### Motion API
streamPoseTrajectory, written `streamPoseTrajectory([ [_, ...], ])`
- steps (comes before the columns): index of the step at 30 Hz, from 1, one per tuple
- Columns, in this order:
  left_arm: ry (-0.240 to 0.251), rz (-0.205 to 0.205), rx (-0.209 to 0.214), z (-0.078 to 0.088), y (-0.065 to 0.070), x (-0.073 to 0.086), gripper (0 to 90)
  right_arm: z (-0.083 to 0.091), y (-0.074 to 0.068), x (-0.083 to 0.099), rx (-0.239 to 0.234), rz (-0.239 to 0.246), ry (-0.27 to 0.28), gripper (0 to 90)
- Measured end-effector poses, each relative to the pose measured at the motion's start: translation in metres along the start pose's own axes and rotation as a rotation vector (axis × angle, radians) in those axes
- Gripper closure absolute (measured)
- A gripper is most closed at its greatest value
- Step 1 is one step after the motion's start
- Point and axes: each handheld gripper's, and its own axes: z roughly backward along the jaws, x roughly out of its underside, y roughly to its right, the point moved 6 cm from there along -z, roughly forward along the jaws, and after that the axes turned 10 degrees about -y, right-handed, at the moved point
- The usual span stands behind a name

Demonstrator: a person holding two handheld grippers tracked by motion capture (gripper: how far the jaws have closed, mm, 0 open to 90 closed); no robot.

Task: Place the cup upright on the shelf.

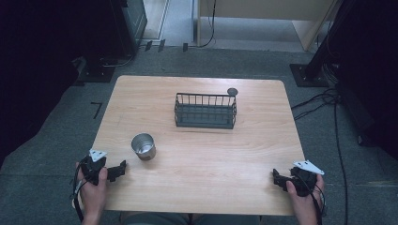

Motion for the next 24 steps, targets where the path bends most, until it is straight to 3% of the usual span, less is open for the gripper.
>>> streamPoseTrajectory([
  [6, -0.005, 0.008, -0.001, 0.003, -0.001, 0.001, 0.0, 0.0, 0.0, 0.0, 0.0, 0.0, 0.0, 0.0],
  [9, 0.002, 0.024, 0.037, 0.008, 0.0, 0.001, 0.0, 0.0, 0.0, 0.0, 0.0, 0.0, 0.0, 0.0],
  [12, 0.006, 0.008, 0.032, 0.013, 0.005, 0.002, 0.0, 0.0, 0.0, 0.0, 0.0, 0.0, 0.0, 0.0],
  [24, 0.046, -0.044, 0.093, 0.039, 0.034, -0.004, 0.0, 0.0, 0.0, 0.0, 0.0, 0.001, 0.0, 0.0],
])
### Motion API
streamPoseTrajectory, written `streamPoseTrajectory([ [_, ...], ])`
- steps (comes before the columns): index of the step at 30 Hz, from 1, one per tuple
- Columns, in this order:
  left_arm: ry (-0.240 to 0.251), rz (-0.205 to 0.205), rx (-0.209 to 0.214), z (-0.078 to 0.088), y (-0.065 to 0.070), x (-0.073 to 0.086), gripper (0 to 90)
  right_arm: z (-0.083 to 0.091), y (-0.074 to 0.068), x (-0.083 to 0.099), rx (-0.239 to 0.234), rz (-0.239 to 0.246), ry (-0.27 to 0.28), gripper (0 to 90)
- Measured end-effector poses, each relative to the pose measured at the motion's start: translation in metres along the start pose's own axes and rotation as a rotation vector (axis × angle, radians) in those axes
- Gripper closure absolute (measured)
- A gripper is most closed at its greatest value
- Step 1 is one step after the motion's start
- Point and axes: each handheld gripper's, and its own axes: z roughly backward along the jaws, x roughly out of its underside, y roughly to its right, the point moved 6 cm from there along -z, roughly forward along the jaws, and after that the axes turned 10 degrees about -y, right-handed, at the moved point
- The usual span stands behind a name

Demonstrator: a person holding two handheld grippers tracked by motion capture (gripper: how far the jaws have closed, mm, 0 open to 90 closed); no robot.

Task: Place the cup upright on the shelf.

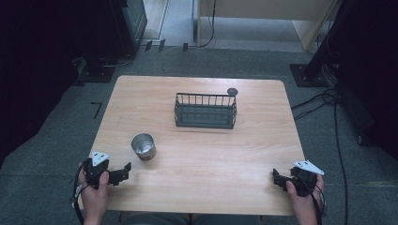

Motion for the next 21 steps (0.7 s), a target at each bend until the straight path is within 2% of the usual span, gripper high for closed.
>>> streamPoseTrajectory([
  [4, 0.006, -0.029, 0.02, 0.009, 0.014, -0.003, 0.0, 0.0, 0.0, 0.0, 0.0, -0.001, 0.0, 0.0],
  [9, 0.02, -0.041, 0.04, 0.013, 0.024, -0.007, 0.0, 0.0, 0.0, 0.0, 0.0, 0.0, -0.001, 0.0],
  [21, 0.043, -0.061, 0.072, 0.004, 0.045, -0.028, 0.0, 0.0, 0.0, 0.0, -0.001, -0.001, 0.0, 0.0],
])
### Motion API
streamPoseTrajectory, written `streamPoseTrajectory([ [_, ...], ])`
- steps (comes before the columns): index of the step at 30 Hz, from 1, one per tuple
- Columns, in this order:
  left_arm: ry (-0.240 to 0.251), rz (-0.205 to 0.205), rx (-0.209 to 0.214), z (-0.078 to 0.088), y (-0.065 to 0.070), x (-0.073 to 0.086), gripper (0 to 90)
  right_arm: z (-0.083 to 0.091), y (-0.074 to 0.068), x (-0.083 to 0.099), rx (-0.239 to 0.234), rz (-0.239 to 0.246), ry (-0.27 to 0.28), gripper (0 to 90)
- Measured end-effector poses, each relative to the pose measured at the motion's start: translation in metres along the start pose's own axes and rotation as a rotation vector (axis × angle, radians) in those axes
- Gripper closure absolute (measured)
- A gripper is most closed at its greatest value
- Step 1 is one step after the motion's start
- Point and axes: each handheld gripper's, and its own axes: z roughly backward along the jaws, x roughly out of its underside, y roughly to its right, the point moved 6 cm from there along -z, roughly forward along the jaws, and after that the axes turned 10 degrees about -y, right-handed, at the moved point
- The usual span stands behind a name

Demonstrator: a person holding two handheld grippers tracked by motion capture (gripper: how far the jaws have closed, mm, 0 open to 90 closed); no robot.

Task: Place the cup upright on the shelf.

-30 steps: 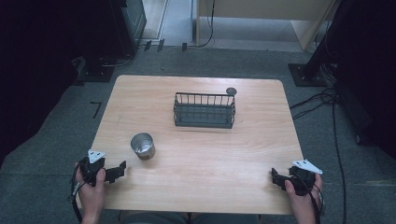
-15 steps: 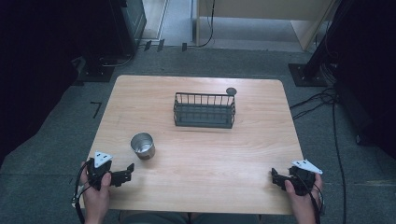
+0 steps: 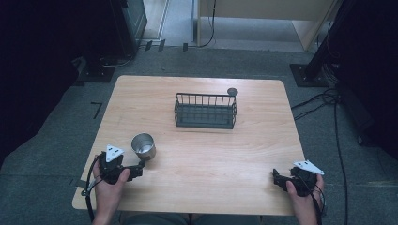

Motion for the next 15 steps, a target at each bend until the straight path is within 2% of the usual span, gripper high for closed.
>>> streamPoseTrajectory([
  [3, -0.013, -0.009, -0.001, -0.008, 0.007, -0.005, 0.0, 0.0, 0.0, 0.0, 0.0, -0.001, 0.0, 0.0],
  [15, -0.028, -0.006, -0.028, -0.025, 0.014, -0.018, 0.0, 0.0, 0.0, 0.0, 0.0, -0.001, 0.0, 0.0],
])
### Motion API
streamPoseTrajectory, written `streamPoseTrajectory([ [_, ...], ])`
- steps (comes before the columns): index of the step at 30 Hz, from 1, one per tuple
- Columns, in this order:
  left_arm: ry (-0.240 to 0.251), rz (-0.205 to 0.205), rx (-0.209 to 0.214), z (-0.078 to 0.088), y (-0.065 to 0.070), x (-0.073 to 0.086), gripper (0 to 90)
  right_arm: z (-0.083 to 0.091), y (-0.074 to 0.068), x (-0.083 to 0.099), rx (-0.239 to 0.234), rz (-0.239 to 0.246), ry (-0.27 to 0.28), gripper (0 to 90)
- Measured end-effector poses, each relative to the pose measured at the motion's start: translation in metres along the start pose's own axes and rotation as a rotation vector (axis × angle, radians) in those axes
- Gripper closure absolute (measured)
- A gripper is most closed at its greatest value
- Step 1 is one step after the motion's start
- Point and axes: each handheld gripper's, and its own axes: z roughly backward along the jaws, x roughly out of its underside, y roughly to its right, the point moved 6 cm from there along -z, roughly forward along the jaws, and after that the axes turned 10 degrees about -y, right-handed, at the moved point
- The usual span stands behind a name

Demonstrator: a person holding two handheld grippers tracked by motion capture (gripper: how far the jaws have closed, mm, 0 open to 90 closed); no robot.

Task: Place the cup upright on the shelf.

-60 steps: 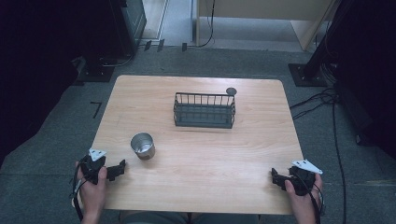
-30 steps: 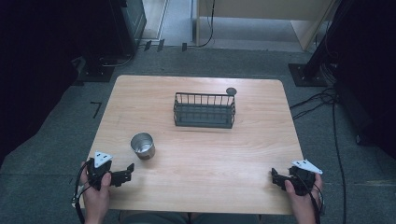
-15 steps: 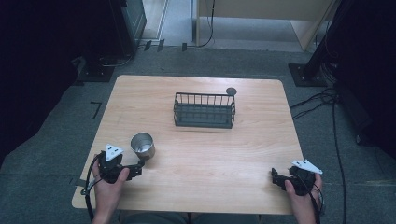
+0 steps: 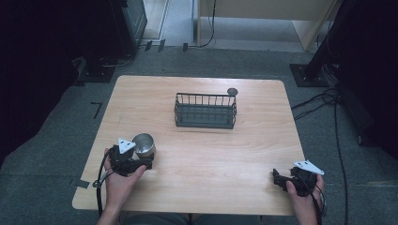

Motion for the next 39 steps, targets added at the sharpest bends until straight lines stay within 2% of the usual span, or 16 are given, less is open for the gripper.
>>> streamPoseTrajectory([
  [7, -0.003, 0.012, 0.001, -0.007, 0.001, -0.008, 0.0, 0.0, 0.0, 0.0, 0.0, 0.0, 0.0, 0.0],
  [14, -0.011, 0.016, -0.019, -0.014, 0.003, -0.016, 0.2, 0.0, 0.0, 0.0, 0.0, 0.0, 0.0, 0.0],
  [20, -0.021, 0.023, -0.049, -0.017, 0.004, -0.02, 6.1, 0.0, 0.0, 0.0, 0.0, 0.0, 0.0, 0.0],
  [29, -0.042, 0.015, -0.057, -0.022, 0.006, -0.025, 8.2, 0.0, 0.0, 0.0, 0.0, 0.001, 0.0, 0.0],
  [32, -0.038, 0.021, -0.064, -0.022, 0.005, -0.026, 13.4, 0.0, 0.0, 0.0, 0.0, 0.001, 0.0, 0.0],
  [39, -0.039, 0.011, -0.059, -0.021, 0.005, -0.027, 14.1, 0.0, 0.0, 0.0, 0.0, 0.001, 0.0, 0.0],
])
